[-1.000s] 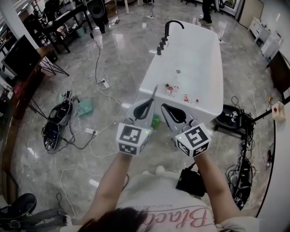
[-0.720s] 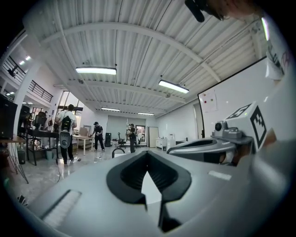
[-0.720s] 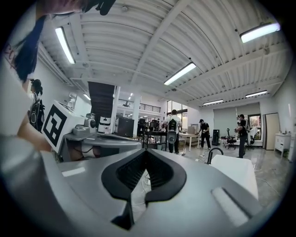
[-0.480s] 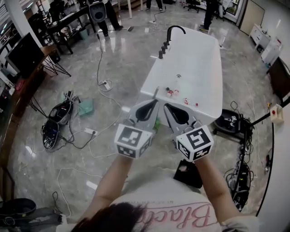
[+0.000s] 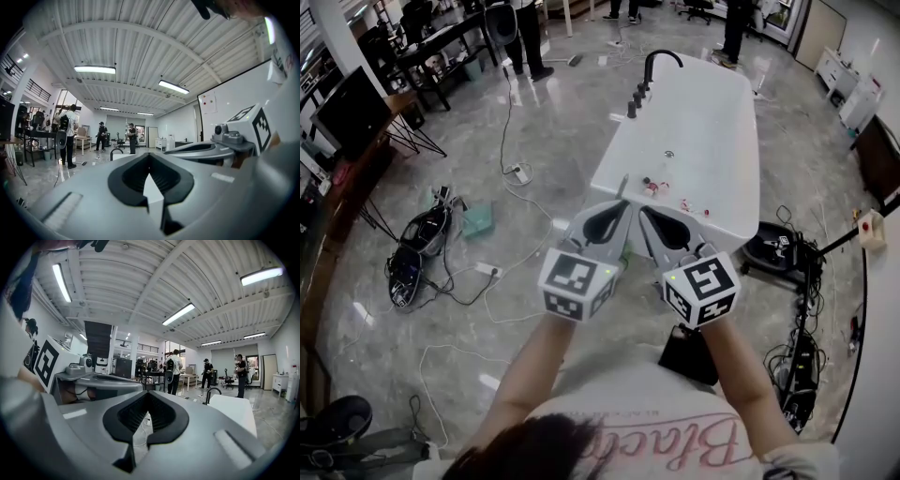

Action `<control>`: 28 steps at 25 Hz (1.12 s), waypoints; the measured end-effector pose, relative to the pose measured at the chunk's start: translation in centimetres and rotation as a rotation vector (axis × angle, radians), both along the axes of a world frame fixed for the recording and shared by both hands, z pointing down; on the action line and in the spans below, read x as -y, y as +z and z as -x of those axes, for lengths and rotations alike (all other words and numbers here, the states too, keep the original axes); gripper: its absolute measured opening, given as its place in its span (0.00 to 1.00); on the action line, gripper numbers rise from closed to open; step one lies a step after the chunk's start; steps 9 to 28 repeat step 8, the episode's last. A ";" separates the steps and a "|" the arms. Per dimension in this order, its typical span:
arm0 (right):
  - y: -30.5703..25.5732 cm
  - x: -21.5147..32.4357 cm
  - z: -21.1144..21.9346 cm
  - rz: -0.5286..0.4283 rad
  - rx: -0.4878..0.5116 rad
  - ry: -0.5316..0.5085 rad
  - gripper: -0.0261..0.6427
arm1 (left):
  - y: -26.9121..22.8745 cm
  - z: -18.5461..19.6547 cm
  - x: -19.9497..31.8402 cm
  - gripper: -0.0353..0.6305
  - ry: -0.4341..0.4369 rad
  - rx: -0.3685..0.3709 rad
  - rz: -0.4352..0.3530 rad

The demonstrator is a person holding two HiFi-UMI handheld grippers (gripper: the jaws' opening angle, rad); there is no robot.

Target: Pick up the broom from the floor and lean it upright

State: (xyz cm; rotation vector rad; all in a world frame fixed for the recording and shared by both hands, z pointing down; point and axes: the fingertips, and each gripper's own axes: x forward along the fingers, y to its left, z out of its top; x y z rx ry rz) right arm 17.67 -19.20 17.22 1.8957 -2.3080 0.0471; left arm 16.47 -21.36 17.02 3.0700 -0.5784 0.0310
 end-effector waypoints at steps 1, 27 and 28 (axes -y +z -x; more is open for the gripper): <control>0.0 -0.1 0.0 0.000 -0.001 -0.001 0.04 | 0.0 0.0 0.0 0.05 0.001 0.001 0.001; -0.2 -0.2 0.0 -0.002 -0.010 -0.007 0.04 | -0.4 0.0 0.1 0.05 -0.006 0.003 -0.012; -0.2 -0.2 0.0 -0.002 -0.010 -0.007 0.04 | -0.4 0.0 0.1 0.05 -0.006 0.003 -0.012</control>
